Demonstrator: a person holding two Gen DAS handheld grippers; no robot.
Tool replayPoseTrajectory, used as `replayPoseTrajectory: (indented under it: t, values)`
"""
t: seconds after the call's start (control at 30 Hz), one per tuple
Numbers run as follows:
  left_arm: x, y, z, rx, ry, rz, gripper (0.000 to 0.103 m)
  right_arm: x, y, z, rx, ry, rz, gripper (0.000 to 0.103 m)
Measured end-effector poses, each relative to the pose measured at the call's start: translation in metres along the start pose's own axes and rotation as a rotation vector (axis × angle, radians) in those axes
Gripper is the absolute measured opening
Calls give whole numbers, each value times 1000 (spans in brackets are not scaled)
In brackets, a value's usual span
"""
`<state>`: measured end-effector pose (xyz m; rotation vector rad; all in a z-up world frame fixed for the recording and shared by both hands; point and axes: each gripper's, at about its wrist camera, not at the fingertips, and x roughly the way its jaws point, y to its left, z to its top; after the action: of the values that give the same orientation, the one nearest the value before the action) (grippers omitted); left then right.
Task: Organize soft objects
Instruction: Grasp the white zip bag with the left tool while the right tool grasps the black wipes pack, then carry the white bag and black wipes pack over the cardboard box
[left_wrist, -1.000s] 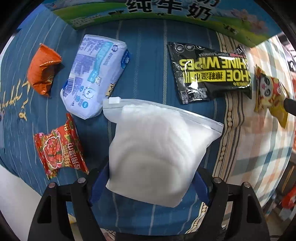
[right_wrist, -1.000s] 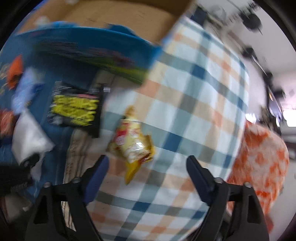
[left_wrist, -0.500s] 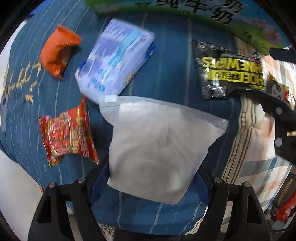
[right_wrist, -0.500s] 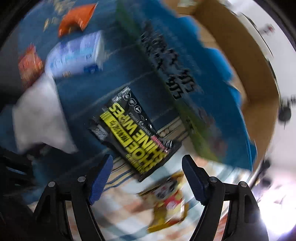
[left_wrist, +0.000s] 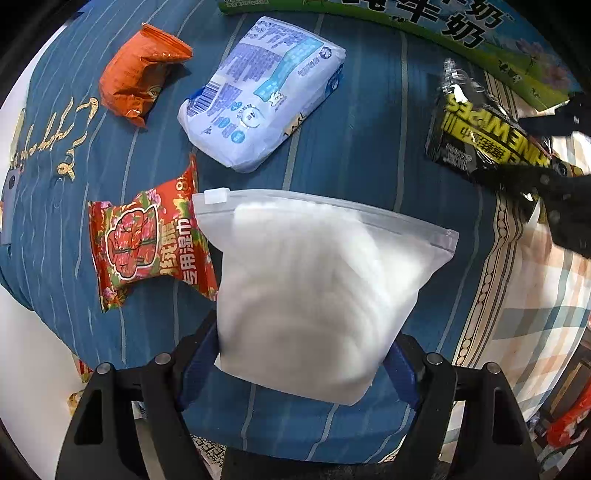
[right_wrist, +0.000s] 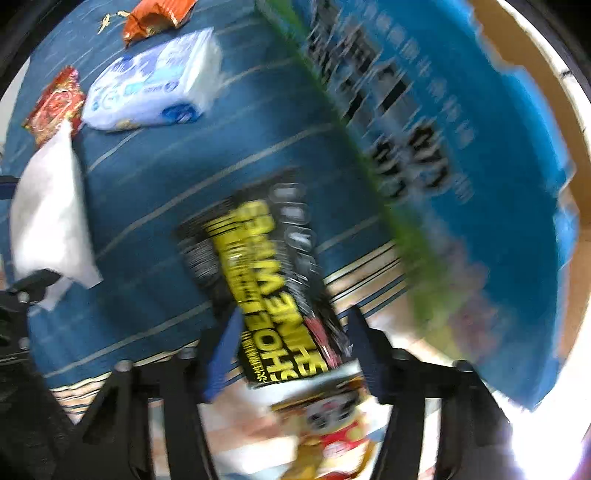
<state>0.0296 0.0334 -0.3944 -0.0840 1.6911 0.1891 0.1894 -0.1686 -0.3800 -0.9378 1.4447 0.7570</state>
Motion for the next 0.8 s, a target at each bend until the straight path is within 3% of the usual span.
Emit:
replayPoseTrajectory:
  t: [0.13,0.27,0.33,0.4,0.43,0.53,0.6,0.7,0.8]
  values:
    - [5,14,-22,5,2,3,79,-1,-18,-5,111,50,77,54]
    - [4,19,-32,10,5,1,79,-2,-47,-22,339,118,289,50]
    - [3,20,-35,10,2,-1,79,-5,-62,-31,438,111,293,52]
    - [4,22,-36,9,1,-1,79,-4,-74,-38,506,108,267,69]
    - [4,23,-38,10,1,0,79,-1,-80,-42,543,107,277,70]
    - [7,20,-30,16,1,3,79,-2,-90,-61,645,97,332,63]
    - [6,19,-40,19,-1,6,79,-3,-105,-86,804,137,416,53]
    - [11,17,-41,21,-2,6,79,-1,-113,-128,945,198,528,53]
    - [13,13,-46,22,1,-2,79,-13,-119,-163,985,172,465,59]
